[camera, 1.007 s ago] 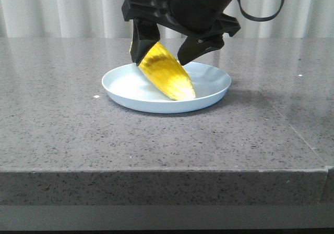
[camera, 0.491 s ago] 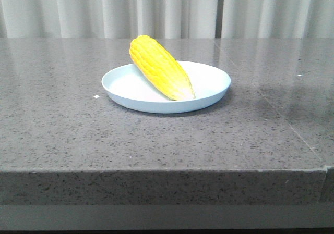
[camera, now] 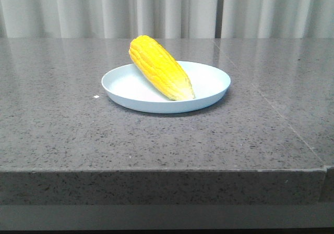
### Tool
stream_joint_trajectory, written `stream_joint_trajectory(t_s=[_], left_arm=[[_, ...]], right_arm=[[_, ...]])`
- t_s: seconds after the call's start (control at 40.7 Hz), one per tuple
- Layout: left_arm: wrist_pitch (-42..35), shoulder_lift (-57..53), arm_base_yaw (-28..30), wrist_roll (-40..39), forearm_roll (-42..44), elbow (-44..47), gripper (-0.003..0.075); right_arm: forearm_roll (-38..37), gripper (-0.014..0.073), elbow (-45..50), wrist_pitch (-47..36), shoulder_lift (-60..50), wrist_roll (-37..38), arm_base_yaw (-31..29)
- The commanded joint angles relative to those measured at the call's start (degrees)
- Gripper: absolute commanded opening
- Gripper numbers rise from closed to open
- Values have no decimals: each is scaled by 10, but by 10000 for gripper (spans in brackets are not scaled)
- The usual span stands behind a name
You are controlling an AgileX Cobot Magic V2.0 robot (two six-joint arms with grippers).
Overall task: Place corn on plate with both arms
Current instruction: 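Raise the right gripper away from the plate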
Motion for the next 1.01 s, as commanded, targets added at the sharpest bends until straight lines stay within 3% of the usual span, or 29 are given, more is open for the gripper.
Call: stream_joint_trajectory(t_s=[0.0, 0.442, 0.54, 0.663, 0.811, 0.983], left_arm=[[-45, 5, -4, -6, 2, -14, 494], [-45, 5, -4, -6, 2, -14, 492], [-45, 5, -4, -6, 2, -14, 492], [-45, 5, -4, -6, 2, -14, 474], [-45, 5, -4, -6, 2, -14, 330], [-45, 5, -4, -6, 2, -14, 114]], right_arm=[[-4, 634, 10, -19, -45, -5, -2], [0, 612, 66, -5, -128, -5, -2], [0, 471, 66, -5, -128, -5, -2], [0, 185, 66, -5, -128, -5, -2], [0, -72, 66, -10, -128, -5, -2], [0, -67, 66, -12, -128, -4, -2]])
